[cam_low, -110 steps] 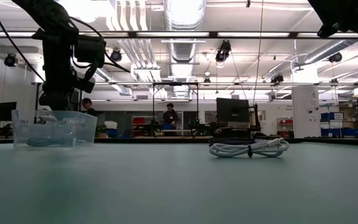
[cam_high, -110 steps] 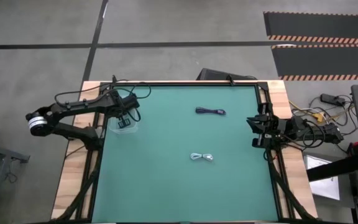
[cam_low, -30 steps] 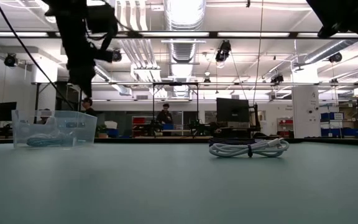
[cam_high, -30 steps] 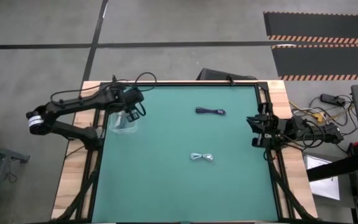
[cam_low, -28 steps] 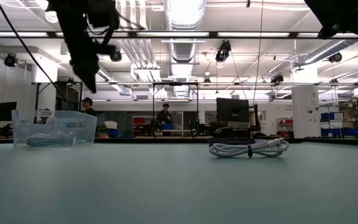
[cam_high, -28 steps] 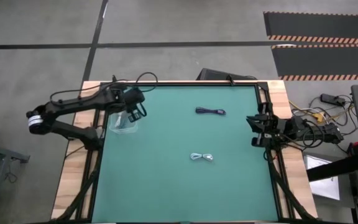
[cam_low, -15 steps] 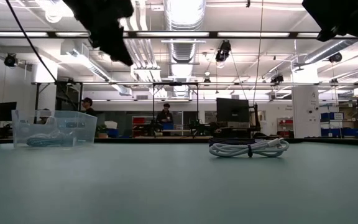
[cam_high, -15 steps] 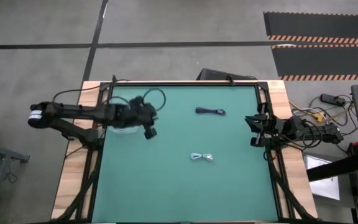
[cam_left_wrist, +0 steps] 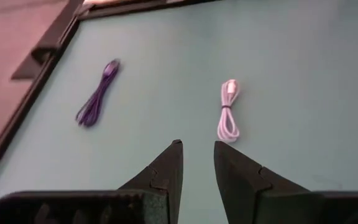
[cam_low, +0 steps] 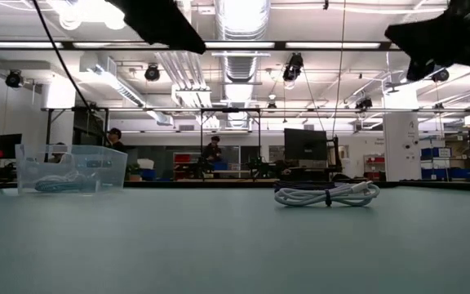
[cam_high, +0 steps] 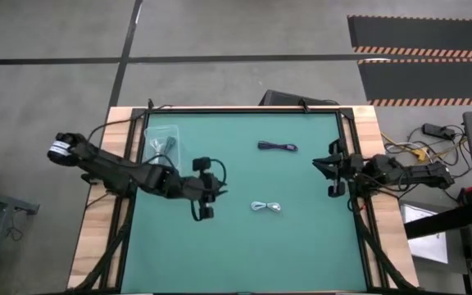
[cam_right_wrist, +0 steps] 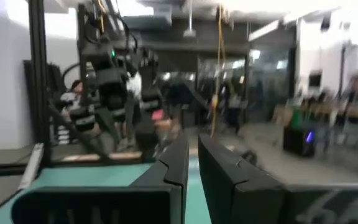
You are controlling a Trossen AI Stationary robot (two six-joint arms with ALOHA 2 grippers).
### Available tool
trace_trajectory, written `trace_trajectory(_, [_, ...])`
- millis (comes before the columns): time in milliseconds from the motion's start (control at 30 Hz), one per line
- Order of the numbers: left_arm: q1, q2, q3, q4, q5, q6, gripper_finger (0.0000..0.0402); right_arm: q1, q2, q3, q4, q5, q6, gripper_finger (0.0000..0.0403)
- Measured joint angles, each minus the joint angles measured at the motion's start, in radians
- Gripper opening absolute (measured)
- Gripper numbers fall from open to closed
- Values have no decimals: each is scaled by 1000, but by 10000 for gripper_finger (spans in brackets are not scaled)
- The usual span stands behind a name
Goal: Pick and place USB-C Cables
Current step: Put the violet charger cable into the transparent bin
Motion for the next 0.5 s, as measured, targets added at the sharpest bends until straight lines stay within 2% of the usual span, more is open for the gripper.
trace_trajectory(200, [-11, -4, 0, 38, -2, 137, 75, 0, 58, 0, -9, 6, 167, 27])
trace_trajectory(500, [-10, -12, 0, 34, -3, 186, 75, 0, 164, 0, 27, 216, 196, 27])
